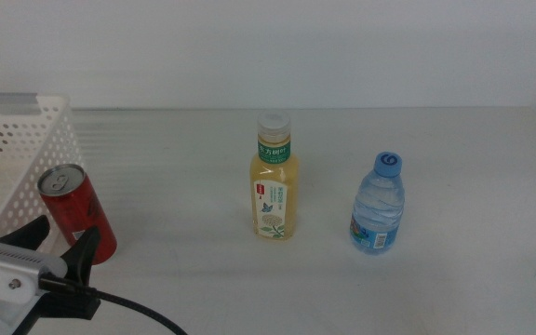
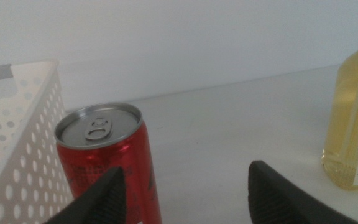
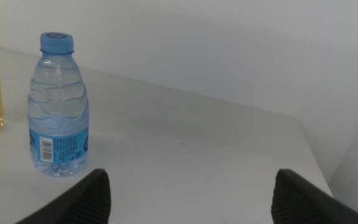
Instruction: Use arms to grab the bottles and put them into the dustbin to the left of the table.
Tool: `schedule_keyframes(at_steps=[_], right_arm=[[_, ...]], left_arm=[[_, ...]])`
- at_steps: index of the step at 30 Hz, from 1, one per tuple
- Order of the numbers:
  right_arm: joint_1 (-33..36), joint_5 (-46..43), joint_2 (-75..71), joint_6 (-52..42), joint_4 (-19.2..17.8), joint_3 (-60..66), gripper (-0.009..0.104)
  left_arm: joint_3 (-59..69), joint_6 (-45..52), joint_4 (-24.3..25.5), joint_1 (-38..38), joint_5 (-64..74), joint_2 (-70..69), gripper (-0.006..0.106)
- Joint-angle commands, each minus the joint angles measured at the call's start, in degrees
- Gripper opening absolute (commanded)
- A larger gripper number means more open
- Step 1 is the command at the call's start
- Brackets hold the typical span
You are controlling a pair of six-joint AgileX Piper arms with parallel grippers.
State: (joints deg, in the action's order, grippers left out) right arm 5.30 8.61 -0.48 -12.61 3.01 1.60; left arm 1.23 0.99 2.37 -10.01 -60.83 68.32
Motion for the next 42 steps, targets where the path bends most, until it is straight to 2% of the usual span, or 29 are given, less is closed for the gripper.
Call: schedule_keyframes(at_steps=[1,11,16,24,27,31,42], right_arm=[[-0.35,-4.3,-1.65,-0.27,-0.58,-0.41,0.068],[-0.35,-4.3,-1.65,-0.27,-0.58,-0.41,0.068],[-0.35,-4.3,-1.65,-0.27,-0.58,-0.41,0.068],[-0.35,-4.3,-1.65,-0.27,-0.58,-0.41,0.068],[-0.35,-4.3,-1.65,-0.27,-0.58,-0.41,0.068],[-0.35,-4.3,-1.65,-0.27,-0.58,-0.41,0.068],[-0.35,-4.3,-1.65,-0.27,-0.58,-0.41,0.068]], left_arm=[[0.82,-0.99,-1.32,-0.33,-4.96,-0.4,0.061],[0.76,-3.51,-2.75,-0.33,-4.7,-0.4,0.061],[0.7,-2.45,-5.93,-0.14,-5.29,1.86,0.061],[0.7,-2.5,-5.11,-0.14,-11.24,9.45,0.061],[0.7,-2.5,-5.45,-0.14,-13.67,12.39,0.068],[0.49,-2.7,-7.17,-0.14,-14.57,16.08,0.091],[-3.03,-2.43,-8.33,-0.14,-14.51,17.87,0.09]])
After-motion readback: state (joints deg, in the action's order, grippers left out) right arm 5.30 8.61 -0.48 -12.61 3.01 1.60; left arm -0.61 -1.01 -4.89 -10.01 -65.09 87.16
